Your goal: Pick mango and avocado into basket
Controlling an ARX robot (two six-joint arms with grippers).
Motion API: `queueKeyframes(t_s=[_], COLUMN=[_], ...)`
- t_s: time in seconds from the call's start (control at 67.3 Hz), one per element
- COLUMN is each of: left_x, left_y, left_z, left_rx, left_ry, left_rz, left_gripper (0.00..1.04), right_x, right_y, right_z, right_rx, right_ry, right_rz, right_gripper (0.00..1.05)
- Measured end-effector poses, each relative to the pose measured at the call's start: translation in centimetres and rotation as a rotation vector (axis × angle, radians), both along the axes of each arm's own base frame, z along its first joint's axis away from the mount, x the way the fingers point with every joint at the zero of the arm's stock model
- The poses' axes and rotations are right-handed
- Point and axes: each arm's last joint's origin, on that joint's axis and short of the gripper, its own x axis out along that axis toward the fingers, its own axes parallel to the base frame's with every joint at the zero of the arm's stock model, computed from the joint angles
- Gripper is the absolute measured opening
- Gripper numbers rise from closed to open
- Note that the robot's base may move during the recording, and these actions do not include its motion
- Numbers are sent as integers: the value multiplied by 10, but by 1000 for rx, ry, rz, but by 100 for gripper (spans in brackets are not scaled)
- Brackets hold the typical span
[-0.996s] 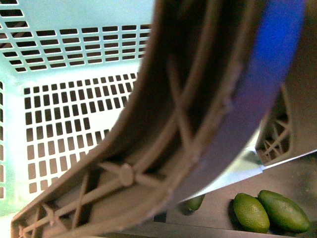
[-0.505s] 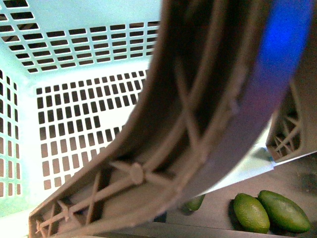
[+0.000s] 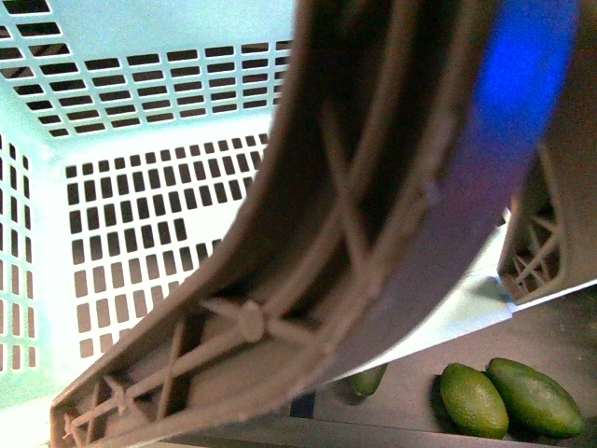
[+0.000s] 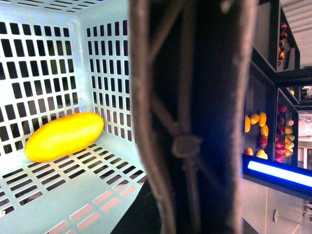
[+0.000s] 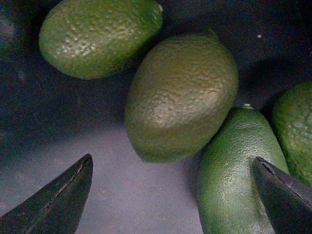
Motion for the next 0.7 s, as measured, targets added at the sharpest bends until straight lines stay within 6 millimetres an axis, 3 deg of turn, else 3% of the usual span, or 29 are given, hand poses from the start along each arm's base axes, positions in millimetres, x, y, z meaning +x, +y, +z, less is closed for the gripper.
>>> queueKeyframes(t_s=[0.698], left_x=[0], left_y=[0], left_z=[0], left_rx=[1], left_ry=[-1], left_rz=[2], left_gripper=[5], right_x=[24], right_y=[-11], right_z=[-10], right_rx=[53], right_ry=[-13], right_rz=[-147], right_gripper=[96])
